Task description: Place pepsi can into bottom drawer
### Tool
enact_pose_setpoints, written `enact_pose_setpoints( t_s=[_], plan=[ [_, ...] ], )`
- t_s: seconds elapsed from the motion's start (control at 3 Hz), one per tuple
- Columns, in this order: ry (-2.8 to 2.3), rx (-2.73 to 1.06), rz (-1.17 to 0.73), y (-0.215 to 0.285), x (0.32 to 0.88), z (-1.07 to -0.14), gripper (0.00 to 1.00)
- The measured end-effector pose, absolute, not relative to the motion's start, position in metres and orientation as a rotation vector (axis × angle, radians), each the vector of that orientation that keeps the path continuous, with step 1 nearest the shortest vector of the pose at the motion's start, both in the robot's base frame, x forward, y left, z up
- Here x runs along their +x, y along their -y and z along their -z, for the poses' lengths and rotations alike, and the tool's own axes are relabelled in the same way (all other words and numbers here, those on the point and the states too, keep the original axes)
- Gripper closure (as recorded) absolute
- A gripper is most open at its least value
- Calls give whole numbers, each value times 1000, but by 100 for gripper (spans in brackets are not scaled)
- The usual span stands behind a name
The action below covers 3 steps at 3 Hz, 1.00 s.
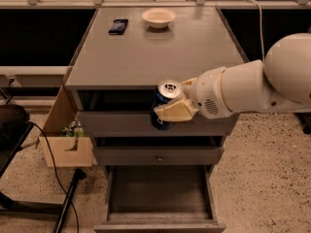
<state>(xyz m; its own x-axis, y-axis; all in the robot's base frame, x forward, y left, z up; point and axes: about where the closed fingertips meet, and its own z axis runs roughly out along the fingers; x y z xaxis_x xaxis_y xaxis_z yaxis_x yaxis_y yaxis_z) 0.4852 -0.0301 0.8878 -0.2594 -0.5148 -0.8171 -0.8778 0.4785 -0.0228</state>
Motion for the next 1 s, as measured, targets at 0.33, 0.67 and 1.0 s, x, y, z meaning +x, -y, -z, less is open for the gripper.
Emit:
enact_pose_setpoints(
  t_s=[0.33,0.67,1.0],
  plan=[
    [-1911,-1162,-656,24,470,-859,100],
    [-1899,-1153,-729,21,459,-831,100],
    [-1875,-1155,-798,11,452,-786,100]
  ],
)
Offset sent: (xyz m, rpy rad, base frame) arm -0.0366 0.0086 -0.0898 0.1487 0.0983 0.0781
